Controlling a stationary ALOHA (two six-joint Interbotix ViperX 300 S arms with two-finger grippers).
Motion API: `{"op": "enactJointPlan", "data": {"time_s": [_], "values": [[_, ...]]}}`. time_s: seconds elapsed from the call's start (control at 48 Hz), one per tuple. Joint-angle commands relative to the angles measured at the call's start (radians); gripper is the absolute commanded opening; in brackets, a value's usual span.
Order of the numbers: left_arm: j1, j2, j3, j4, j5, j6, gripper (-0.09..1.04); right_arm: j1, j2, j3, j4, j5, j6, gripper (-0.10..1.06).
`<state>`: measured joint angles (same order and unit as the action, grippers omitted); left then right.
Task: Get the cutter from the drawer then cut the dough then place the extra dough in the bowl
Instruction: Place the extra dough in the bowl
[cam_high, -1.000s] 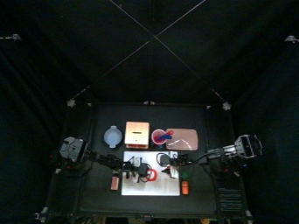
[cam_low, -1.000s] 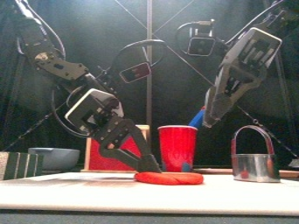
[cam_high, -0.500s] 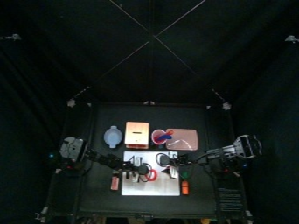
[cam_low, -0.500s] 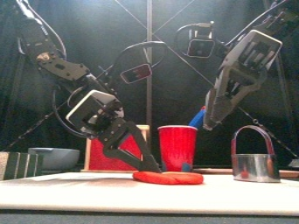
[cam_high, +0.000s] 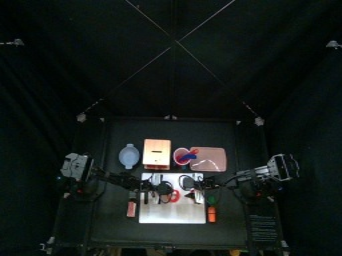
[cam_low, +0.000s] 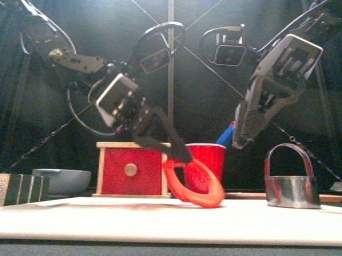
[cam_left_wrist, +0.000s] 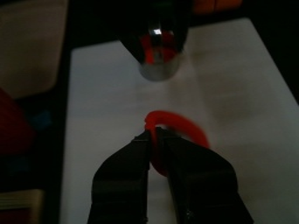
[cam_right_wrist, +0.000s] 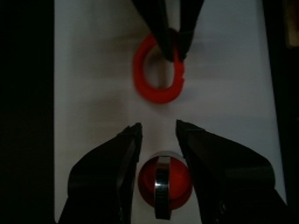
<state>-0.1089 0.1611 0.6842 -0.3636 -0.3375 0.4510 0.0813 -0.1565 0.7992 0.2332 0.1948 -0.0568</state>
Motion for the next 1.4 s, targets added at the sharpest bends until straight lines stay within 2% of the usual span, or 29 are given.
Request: {"op": "enactJointPlan", "data": {"time_s": [0.021,0.375,0.521,0.708,1.083,1.208,1.396], "values": [[0.037,-0.106,0.011,0.025,-0.018,0.026,0.56,-0.003,-0.014,-0.014,0.0,-0.008,0.0,0.76],[0.11,-0.345,0.072,0.023,0.003,0.184,0.56,-0.008,-0.014,-0.015,-0.017,-0.006,-0.002,0.76],[0.192,-0.436,0.104,0.011,0.049,0.222,0.57,-0.008,-0.012,-0.015,-0.026,-0.008,-0.002,0.76],[0.282,-0.574,0.166,0.008,0.13,0.222,0.57,-0.009,-0.012,-0.014,-0.038,-0.008,-0.002,0.76],[0.445,-0.897,0.39,-0.067,0.178,0.224,0.57,-0.017,-0.005,-0.017,-0.067,-0.025,-0.002,0.76],[0.514,-0.95,0.453,-0.069,0.189,0.224,0.57,-0.017,-0.005,-0.018,-0.066,-0.025,-0.002,0.76],[0.612,-0.931,0.502,-0.072,0.222,0.222,0.58,-0.018,-0.003,-0.018,-0.067,-0.025,-0.002,0.76]]}}
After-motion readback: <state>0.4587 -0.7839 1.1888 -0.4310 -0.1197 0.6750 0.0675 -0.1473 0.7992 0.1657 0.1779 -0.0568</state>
